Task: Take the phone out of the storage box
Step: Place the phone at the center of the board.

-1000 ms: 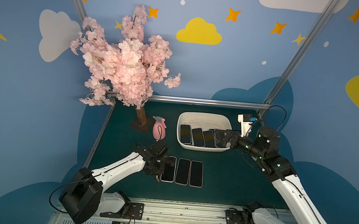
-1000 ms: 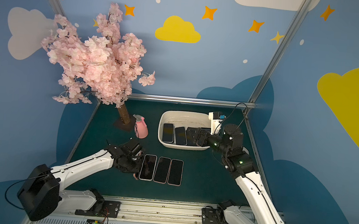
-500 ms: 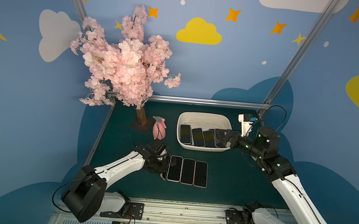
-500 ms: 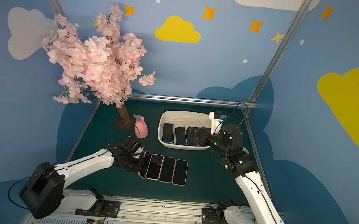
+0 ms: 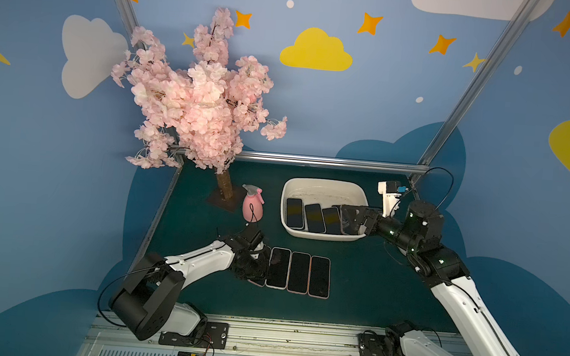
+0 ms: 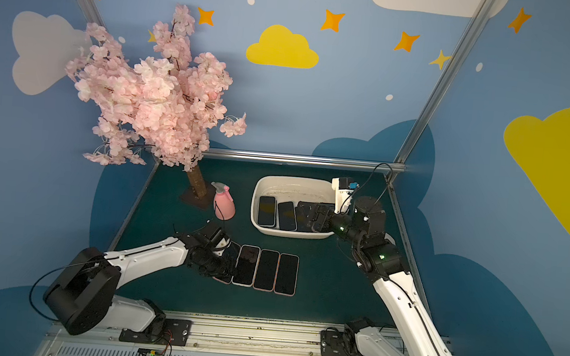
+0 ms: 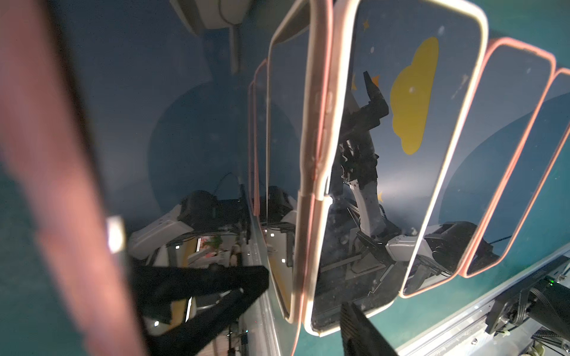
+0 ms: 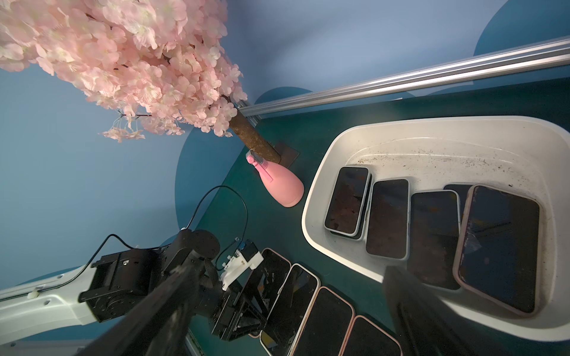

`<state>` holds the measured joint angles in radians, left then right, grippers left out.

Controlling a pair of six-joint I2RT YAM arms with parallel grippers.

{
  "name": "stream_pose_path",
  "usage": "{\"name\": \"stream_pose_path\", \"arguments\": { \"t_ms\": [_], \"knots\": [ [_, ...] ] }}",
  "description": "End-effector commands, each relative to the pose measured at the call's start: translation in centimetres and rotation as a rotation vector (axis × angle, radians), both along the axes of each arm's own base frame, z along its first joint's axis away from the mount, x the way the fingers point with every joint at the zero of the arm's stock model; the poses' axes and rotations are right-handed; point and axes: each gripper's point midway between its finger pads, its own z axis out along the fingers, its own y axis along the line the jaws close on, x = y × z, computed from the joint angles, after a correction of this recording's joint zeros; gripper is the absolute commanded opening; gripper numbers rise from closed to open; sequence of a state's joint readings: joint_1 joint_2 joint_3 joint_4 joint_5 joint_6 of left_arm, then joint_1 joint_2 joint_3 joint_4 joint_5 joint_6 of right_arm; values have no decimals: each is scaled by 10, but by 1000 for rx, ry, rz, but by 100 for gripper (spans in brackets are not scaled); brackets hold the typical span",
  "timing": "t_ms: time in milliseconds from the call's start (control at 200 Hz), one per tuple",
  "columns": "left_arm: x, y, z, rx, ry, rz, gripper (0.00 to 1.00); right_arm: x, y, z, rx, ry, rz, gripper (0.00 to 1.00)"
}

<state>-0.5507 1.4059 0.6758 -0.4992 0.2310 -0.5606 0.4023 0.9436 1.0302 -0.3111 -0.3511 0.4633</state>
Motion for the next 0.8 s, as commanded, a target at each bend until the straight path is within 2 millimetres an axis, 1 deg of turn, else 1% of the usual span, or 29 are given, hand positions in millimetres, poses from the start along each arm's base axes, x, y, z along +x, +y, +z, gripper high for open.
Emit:
{"name": "stream_pose_path", "arguments": {
  "t_ms": [0, 195, 210, 260, 426, 481, 541, 581, 641, 721, 731, 796],
  "knots": [
    [-12, 23, -9, 101, 42, 10, 73, 0, -2, 2, 1, -13, -7, 99],
    [-8, 35, 0, 126, 13, 34, 92, 1, 0, -1, 8, -4, -5, 98],
    [-7, 35, 1, 126, 11, 36, 95, 1, 0, -2, 8, -2, -6, 99],
    [-6, 37, 3, 125, 5, 46, 100, 3, 0, -2, 8, -2, -5, 99],
    [-1, 38, 9, 130, 0, 54, 100, 6, 2, -7, -3, 31, -1, 99],
    [0, 39, 12, 133, -6, 55, 100, 10, -2, -16, -8, 81, -41, 99],
    [4, 40, 20, 136, -24, 62, 100, 17, -14, -32, -13, 172, -137, 99],
    [5, 40, 27, 133, -38, 68, 100, 20, -16, -39, -18, 197, -145, 98],
    [7, 40, 39, 120, -62, 83, 100, 23, -12, -43, -44, 216, -98, 99],
    [9, 39, 58, 90, -98, 111, 100, 30, -11, -59, -144, 290, -76, 99],
    [9, 39, 61, 85, -103, 115, 100, 30, -11, -65, -162, 310, -73, 99],
    [10, 36, 81, 38, -145, 140, 100, 38, -14, -81, -263, 392, -72, 99]
  ]
}}
